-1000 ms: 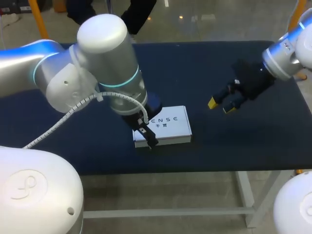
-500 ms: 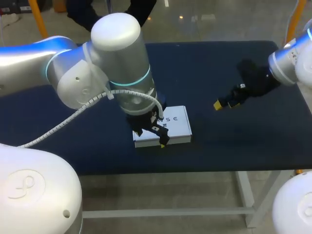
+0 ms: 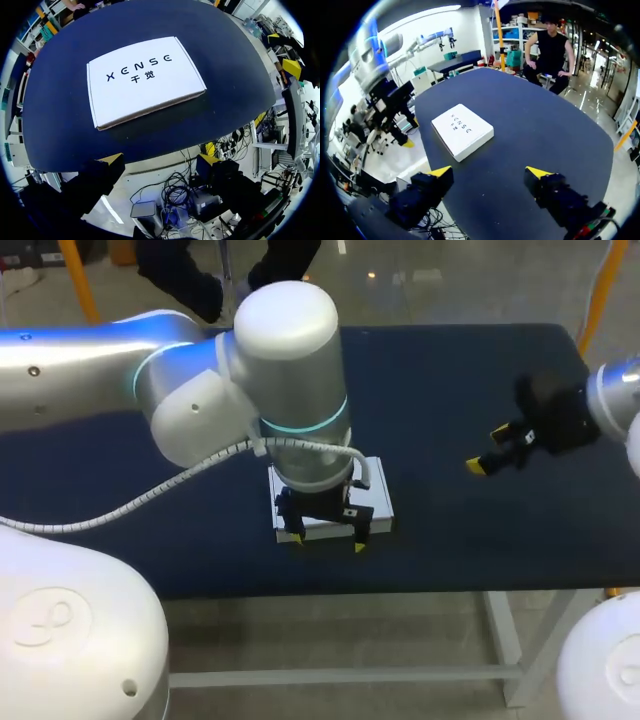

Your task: Assemble the packaging by folding the flat box into shape, placing the metal phone stand inside, and closing the box properly

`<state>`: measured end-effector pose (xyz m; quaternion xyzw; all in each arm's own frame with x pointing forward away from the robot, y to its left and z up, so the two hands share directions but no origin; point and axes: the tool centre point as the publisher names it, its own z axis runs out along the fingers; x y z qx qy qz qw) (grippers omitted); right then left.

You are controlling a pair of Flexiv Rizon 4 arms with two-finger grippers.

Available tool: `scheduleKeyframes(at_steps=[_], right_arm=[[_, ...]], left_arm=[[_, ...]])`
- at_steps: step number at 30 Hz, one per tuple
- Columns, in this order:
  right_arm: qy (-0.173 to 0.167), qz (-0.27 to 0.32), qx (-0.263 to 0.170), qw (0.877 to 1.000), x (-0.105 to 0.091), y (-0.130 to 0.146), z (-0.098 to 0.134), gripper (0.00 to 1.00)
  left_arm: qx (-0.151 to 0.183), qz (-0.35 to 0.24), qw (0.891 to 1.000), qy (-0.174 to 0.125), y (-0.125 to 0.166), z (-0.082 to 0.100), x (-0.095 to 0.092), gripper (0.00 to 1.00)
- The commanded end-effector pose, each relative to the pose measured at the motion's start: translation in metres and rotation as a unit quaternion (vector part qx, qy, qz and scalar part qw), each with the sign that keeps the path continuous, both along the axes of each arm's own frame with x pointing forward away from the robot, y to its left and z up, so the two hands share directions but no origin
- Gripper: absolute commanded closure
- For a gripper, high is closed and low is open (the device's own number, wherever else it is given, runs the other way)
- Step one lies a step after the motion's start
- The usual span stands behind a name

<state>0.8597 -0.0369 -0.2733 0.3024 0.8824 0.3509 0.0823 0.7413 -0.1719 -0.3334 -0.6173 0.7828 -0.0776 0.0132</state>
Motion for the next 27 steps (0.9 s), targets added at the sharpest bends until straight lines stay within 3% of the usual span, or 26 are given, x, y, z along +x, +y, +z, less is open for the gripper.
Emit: scheduleKeyframes(at_steps=[1,6,14,20,27], right_arm=[[-0.064,0.009,0.026,0.998,0.002,-0.008,-0.015,0.0],[-0.095,0.03,0.025,0.995,0.011,-0.02,-0.024,0.0],[-0.131,0.081,0.097,0.983,0.022,-0.043,-0.046,0.0],[-0.159,0.079,0.088,0.98,0.024,-0.047,-0.049,0.0],[-0.191,0.077,0.082,0.975,0.028,-0.051,-0.048,0.0]], left_arm=[[0.002,0.011,1.0,-0.003,-0.01,-0.013,-0.005,0.0],[-0.003,0.02,1.0,0.004,-0.016,-0.023,-0.011,0.0],[-0.009,0.047,0.999,0.003,-0.022,-0.039,-0.008,0.0],[-0.008,0.058,0.998,0.003,-0.022,-0.047,0.0,0.0],[0.019,0.06,0.998,-0.002,-0.027,-0.053,0.009,0.0]])
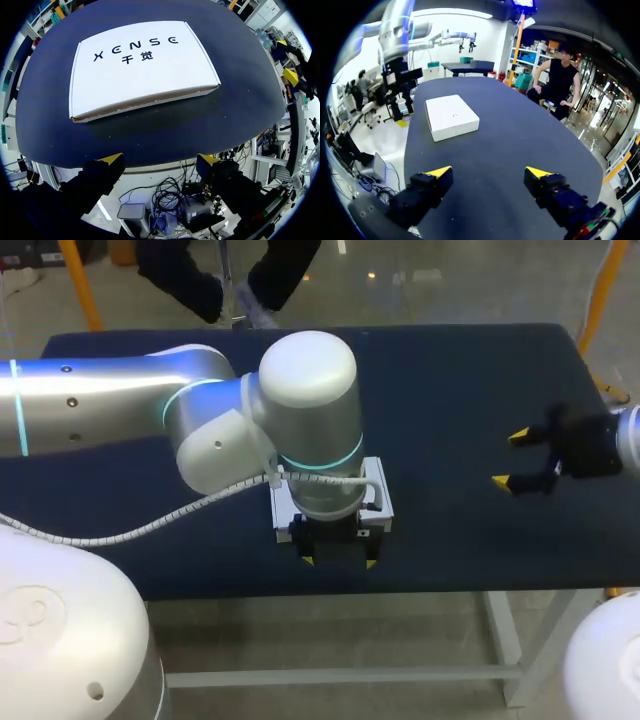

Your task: Assemble the packaging by folding the flat box into shape, placing the metal phone stand inside, and closing the box properly

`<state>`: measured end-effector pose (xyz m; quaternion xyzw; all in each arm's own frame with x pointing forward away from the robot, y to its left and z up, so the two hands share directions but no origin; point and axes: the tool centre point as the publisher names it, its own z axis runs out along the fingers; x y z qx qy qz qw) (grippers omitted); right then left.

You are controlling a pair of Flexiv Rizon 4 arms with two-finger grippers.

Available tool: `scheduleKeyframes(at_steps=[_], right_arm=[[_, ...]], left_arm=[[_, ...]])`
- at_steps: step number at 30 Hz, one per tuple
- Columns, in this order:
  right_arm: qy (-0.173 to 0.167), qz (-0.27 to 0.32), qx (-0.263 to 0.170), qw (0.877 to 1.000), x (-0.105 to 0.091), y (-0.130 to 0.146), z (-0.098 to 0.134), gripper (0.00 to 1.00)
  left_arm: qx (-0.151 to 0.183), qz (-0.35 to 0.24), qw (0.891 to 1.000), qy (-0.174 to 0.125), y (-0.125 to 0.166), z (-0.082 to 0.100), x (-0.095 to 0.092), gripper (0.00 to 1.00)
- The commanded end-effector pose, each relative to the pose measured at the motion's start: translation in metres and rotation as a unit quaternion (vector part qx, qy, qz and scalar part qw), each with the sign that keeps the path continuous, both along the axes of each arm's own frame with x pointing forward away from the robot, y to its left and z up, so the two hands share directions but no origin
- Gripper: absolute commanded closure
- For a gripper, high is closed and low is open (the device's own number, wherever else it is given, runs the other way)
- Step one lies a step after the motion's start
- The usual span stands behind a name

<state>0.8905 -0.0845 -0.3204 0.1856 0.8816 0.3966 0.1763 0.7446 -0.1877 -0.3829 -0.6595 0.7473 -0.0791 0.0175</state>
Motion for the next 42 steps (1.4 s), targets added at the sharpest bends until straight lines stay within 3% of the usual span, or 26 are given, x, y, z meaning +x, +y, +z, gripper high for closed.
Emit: scheduleKeyframes(at_steps=[1,10,33,42], right_arm=[[-0.051,0.014,0.083,0.995,-0.002,-0.004,-0.001,0.0],[-0.053,0.012,0.095,0.994,0.002,-0.006,-0.002,0.0],[-0.053,0.012,0.095,0.994,0.002,-0.006,-0.002,0.0],[-0.053,0.012,0.095,0.994,0.002,-0.006,-0.002,0.0]], left_arm=[[0.025,0.011,1.0,-0.001,-0.011,-0.004,0.009,0.0],[0.043,0.067,0.997,0.002,-0.01,-0.01,0.03,0.0],[0.041,0.103,0.994,0.005,-0.002,-0.015,0.091,0.0],[0.045,0.121,0.992,0.005,0.007,-0.02,0.126,0.0]])
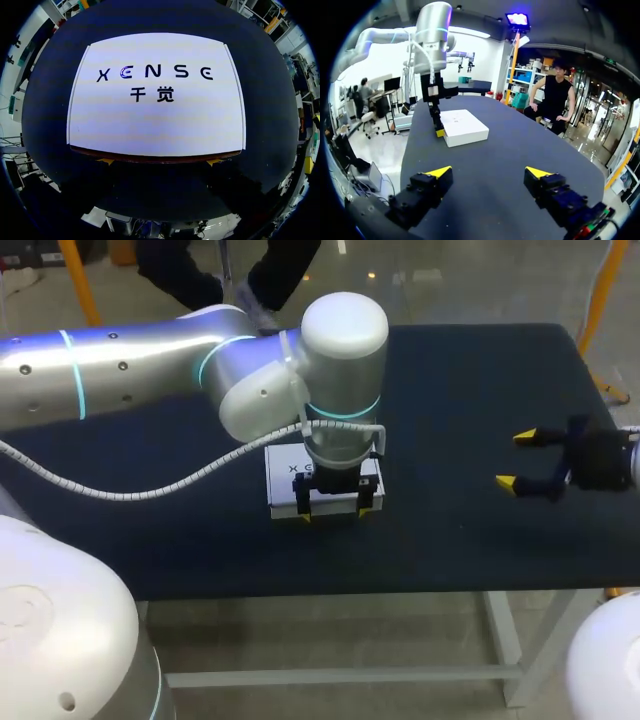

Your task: Assemble the packaging by folding the flat box into shape, placing the metal phone stand inside, and closing the box properly

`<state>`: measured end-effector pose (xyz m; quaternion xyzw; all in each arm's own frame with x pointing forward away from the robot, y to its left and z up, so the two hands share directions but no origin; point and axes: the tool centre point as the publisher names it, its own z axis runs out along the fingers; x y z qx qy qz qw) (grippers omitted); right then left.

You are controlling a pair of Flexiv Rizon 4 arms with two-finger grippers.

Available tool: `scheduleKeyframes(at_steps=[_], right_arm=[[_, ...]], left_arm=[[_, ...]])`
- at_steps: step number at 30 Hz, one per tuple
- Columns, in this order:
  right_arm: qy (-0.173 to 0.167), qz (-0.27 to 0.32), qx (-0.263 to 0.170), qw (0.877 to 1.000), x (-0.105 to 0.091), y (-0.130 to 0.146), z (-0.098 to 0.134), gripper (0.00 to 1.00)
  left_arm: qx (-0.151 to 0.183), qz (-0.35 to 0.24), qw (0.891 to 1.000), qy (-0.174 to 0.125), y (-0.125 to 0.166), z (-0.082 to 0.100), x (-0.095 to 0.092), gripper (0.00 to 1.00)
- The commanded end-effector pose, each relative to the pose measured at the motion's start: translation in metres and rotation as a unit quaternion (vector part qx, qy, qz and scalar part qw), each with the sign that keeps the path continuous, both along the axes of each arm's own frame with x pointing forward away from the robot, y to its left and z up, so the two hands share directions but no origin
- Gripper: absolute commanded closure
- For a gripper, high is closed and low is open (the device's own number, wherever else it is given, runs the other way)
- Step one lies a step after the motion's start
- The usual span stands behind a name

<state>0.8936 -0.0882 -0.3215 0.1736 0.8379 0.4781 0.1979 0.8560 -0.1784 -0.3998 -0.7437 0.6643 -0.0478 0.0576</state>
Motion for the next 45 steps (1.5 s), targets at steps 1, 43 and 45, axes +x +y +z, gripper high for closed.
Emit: scheduleKeyframes(at_steps=[1,43,45], right_arm=[[-0.007,0.004,0.012,1.0,-0.001,-0.002,-0.001,0.0],[-0.007,0.004,0.012,1.0,-0.001,-0.002,-0.001,0.0],[-0.007,0.004,0.012,1.0,-0.001,-0.002,-0.001,0.0]], left_arm=[[0.001,-0.001,1.0,0.013,-0.001,-0.003,0.019,0.0],[-0.012,-0.033,0.999,0.03,0.036,0.005,0.2,0.0],[-0.011,-0.031,0.999,0.028,0.038,0.006,0.209,0.0]])
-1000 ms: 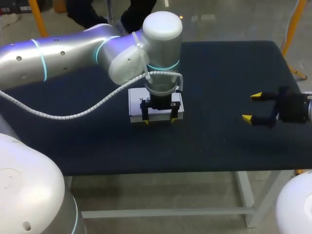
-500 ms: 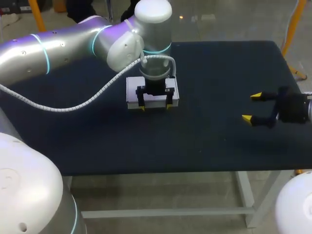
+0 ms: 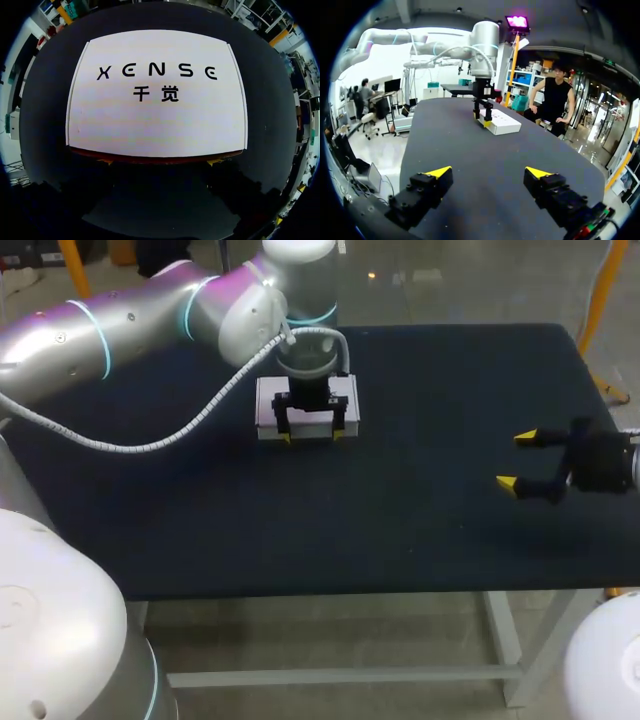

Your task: Assemble the packaging by folding the flat box into shape, placing the metal phone stand inside, and closing the box properly

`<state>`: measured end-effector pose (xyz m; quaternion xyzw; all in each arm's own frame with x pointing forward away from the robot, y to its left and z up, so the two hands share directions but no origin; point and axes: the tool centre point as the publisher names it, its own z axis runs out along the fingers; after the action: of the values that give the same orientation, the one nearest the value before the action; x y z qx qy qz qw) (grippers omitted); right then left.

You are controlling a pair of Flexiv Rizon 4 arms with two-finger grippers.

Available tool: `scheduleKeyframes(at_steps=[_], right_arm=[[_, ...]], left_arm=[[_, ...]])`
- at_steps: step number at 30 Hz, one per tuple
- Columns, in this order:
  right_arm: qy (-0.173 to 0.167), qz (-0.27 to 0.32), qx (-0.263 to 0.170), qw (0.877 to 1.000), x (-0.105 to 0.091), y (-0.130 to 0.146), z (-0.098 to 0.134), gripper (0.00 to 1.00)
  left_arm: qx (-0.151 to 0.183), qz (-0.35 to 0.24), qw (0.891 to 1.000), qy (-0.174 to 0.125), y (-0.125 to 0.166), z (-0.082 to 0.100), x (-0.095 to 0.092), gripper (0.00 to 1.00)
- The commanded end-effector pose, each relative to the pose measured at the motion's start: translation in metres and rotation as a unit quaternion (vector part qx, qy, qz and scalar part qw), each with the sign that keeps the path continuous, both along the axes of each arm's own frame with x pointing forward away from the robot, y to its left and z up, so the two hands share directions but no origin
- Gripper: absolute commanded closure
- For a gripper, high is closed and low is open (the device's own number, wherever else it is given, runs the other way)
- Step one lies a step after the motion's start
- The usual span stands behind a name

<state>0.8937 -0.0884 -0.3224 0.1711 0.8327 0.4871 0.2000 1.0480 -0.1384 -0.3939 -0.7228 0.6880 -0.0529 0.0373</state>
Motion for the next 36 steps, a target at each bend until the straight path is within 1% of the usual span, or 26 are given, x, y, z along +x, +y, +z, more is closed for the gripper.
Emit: scheduleKeyframes(at_steps=[1,5,13,18,24,26,29,32,34,36], right_arm=[[-0.001,0.002,0.003,1.0,-0.001,-0.002,0.0,0.0],[-0.001,0.002,0.003,1.0,-0.001,-0.002,0.0,0.0],[-0.001,0.002,0.003,1.0,-0.001,-0.002,0.0,0.0],[-0.001,0.002,0.003,1.0,-0.001,-0.002,0.0,0.0],[-0.001,0.002,0.003,1.0,-0.001,-0.002,0.0,0.0],[-0.001,0.002,0.003,1.0,-0.001,-0.002,0.0,0.0],[-0.001,0.002,0.003,1.0,-0.001,-0.002,0.0,0.0],[-0.001,0.002,0.003,1.0,-0.001,-0.002,0.0,0.0],[-0.001,0.002,0.003,1.0,-0.001,-0.002,0.0,0.0],[-0.001,0.002,0.003,1.0,-0.001,-0.002,0.0,0.0]], left_arm=[[0.005,0.003,1.0,0.018,-0.001,0.0,0.023,0.0],[0.001,0.006,1.0,0.025,0.004,-0.002,0.045,0.0],[-0.001,0.009,1.0,0.029,0.011,-0.001,0.079,0.0],[0.007,0.015,0.999,0.027,0.014,-0.002,0.096,0.0],[0.001,0.022,0.999,0.025,0.022,-0.002,0.11,0.0],[-0.002,0.021,0.999,0.024,0.023,-0.001,0.111,0.0],[-0.02,0.009,1.0,0.009,0.025,0.007,0.101,0.0],[-0.046,-0.017,0.999,-0.022,0.027,0.018,0.085,0.0],[-0.067,-0.041,0.996,-0.041,0.029,0.027,0.073,0.0],[-0.08,-0.052,0.994,-0.059,0.032,0.035,0.06,0.0]])
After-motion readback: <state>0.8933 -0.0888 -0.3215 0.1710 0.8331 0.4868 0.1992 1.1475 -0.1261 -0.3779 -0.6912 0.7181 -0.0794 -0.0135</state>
